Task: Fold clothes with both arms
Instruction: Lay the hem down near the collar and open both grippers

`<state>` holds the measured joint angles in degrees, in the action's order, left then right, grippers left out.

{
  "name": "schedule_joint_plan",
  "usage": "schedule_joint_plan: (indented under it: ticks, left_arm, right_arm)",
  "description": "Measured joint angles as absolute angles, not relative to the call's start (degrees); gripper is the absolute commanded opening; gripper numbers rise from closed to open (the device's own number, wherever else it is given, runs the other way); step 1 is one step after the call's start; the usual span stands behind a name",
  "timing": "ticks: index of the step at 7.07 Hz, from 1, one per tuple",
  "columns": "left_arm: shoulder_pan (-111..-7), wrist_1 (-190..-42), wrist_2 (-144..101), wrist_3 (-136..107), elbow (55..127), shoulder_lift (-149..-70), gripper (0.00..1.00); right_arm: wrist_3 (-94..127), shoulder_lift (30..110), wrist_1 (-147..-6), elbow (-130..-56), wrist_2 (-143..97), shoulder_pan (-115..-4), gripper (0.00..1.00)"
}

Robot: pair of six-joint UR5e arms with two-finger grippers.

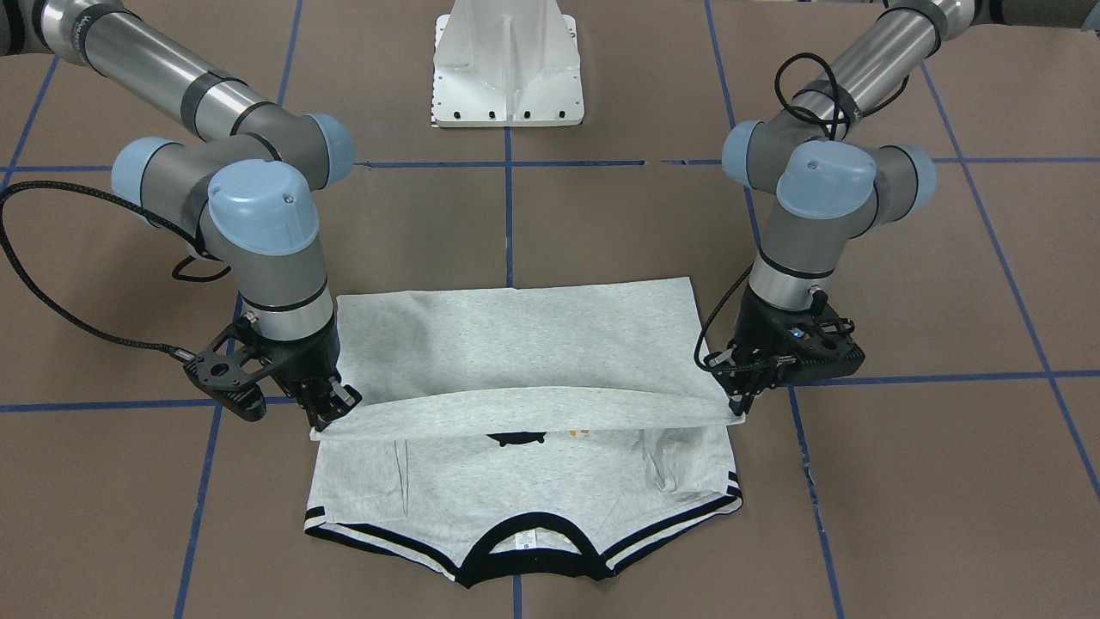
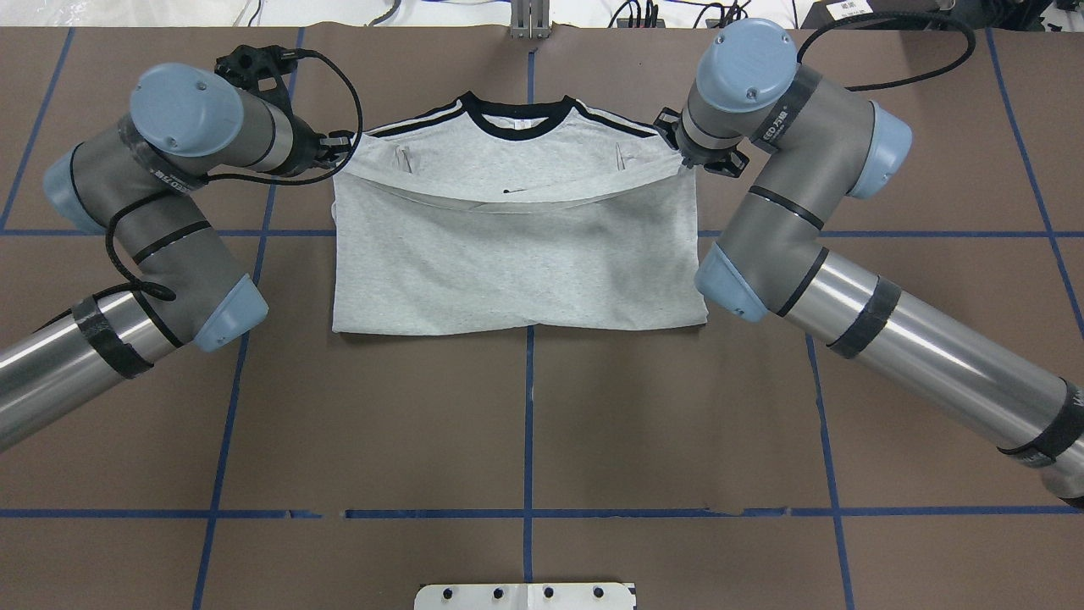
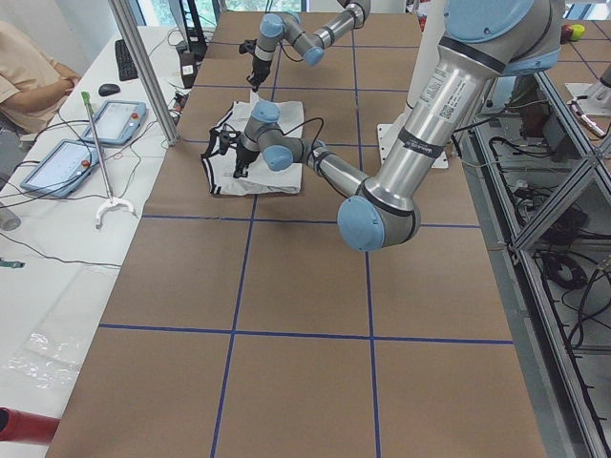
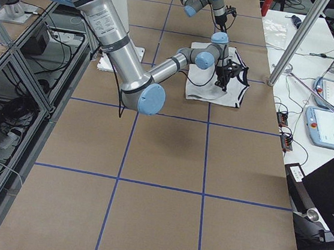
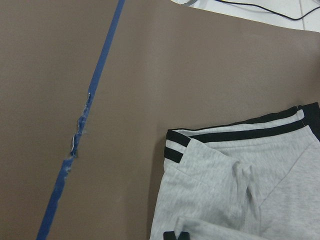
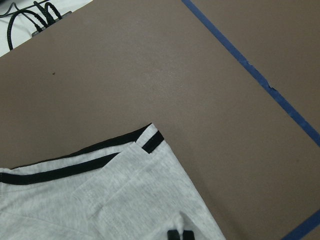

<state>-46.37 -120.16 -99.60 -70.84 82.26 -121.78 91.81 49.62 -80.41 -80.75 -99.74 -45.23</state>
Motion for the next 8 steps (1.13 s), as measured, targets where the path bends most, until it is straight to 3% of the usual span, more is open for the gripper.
schedule_joint_plan:
  ticks: [4,8]
  left_arm:
    - [-46.40,-130.08,-97.97,-70.92,72.13,-124.09,0.00]
    - [-46.32,-132.85,-97.91,-71.03,70.00,-124.70,0.08]
  right_arm:
    - [90.40,46.04,-75.99,-71.61,-99.25,-45.72,0.00]
    - [87.99,45.66,-75.39,-69.82,-99.24,-46.82,0.00]
